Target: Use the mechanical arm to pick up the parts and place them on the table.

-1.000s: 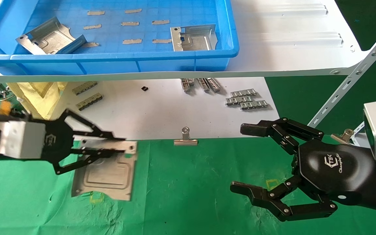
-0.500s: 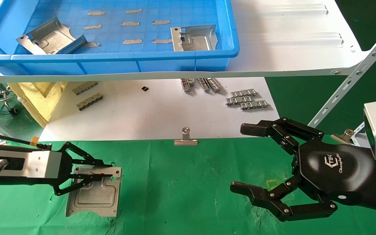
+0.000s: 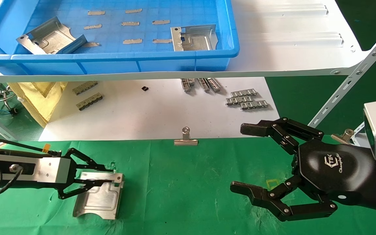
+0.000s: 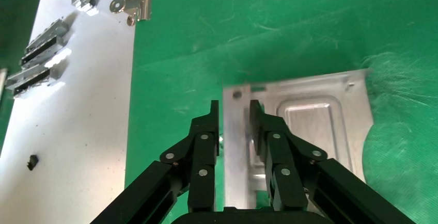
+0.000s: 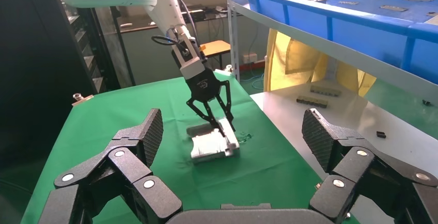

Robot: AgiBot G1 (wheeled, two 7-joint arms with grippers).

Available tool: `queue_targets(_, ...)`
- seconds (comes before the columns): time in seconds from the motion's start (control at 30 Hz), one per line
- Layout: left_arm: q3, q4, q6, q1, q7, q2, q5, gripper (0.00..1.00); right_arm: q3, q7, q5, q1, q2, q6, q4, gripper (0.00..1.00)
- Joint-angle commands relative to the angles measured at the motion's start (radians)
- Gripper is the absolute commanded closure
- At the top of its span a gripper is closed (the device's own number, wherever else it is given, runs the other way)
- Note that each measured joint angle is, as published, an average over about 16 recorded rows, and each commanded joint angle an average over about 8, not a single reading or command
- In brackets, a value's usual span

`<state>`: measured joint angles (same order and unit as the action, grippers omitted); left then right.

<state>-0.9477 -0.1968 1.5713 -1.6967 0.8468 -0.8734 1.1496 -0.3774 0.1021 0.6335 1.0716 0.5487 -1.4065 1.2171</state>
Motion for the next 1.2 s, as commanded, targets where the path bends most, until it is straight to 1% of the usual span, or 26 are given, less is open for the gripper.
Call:
queue_targets(0.03,-0.002,0.02,0.0,0.0,0.015,-0.008,0.0,0.0,0.0,0.0,0.0,0.0,0.0,0.0,0.0,0.0)
queue_targets(0.2,0.004,0.057,0.009,-0.02,-0.008,-0.007,-0.021,0.0,0.0,0.0,0.0,0.0,0.0,0.0,0.0,0.0)
queue_targets(0.33,0.027,0.057,0.023,-0.02,-0.082,0.006,-0.078,0.0,0.0,0.0,0.0,0.0,0.0,0.0,0.0,0.0)
queue_targets(0.43,0.053,0.02,0.031,0.01,-0.169,0.028,-0.156,0.0,0.0,0.0,0.0,0.0,0.0,0.0,0.0,0.0)
queue_targets(0.63,0.102,-0.098,0.033,0.122,-0.367,0.083,-0.352,0.0,0.0,0.0,0.0,0.0,0.0,0.0,0.0,0.0)
queue_targets(0.73,0.114,-0.134,0.031,0.166,-0.424,0.1,-0.421,0.0,0.0,0.0,0.0,0.0,0.0,0.0,0.0,0.0)
queue_targets(0.87,0.12,-0.151,0.029,0.187,-0.441,0.108,-0.454,0.0,0.0,0.0,0.0,0.0,0.0,0.0,0.0,0.0)
queue_targets(1.07,0.119,-0.144,0.028,0.173,-0.425,0.103,-0.428,0.0,0.0,0.0,0.0,0.0,0.0,0.0,0.0,0.0)
queue_targets(1.2,0.137,-0.174,0.024,0.187,-0.444,0.108,-0.426,0.0,0.0,0.0,0.0,0.0,0.0,0.0,0.0,0.0)
